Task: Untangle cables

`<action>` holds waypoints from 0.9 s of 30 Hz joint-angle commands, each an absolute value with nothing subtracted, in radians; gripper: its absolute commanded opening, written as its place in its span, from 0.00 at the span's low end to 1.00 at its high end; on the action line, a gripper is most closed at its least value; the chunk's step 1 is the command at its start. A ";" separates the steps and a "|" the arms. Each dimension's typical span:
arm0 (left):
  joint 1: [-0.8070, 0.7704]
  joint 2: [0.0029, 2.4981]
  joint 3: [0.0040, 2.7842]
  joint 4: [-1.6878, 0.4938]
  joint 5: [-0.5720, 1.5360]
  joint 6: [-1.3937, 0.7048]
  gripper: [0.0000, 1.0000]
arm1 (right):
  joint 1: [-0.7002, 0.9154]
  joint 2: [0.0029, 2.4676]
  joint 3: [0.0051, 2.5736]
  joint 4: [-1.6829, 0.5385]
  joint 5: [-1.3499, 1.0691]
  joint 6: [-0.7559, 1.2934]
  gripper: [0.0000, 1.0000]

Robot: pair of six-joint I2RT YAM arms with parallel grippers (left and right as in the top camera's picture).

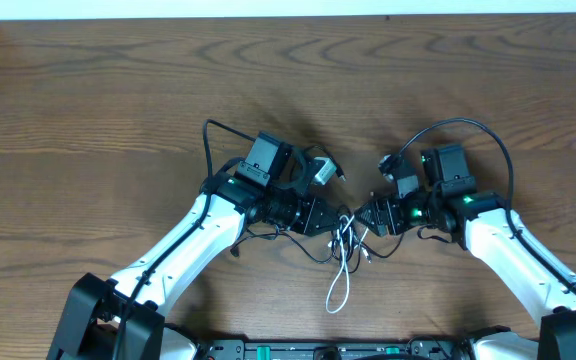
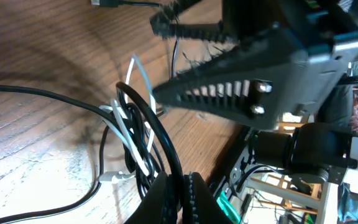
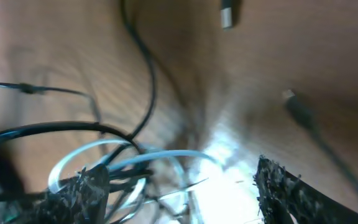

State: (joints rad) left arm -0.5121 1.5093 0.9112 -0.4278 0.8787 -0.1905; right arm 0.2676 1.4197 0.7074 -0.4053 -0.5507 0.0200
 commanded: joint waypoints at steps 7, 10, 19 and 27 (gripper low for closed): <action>-0.507 1.500 0.907 -0.431 0.905 -0.196 0.08 | 0.361 1.488 0.704 -0.381 -0.454 -0.185 0.74; -0.507 1.500 0.907 -0.431 0.905 -0.196 0.07 | 0.387 1.515 0.704 -0.356 -0.436 -0.194 0.75; -0.507 1.500 0.907 -0.432 0.905 -0.197 0.08 | 0.393 1.592 0.704 -0.226 0.049 0.267 0.36; -0.507 1.500 0.907 -0.447 0.904 -0.196 0.07 | 0.377 1.722 0.704 -0.471 0.344 0.698 0.31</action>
State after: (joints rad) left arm -0.5117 1.5093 0.9112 -0.4404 0.8856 -0.1905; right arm 0.3912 1.6291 0.7502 -0.3904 0.1982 0.4919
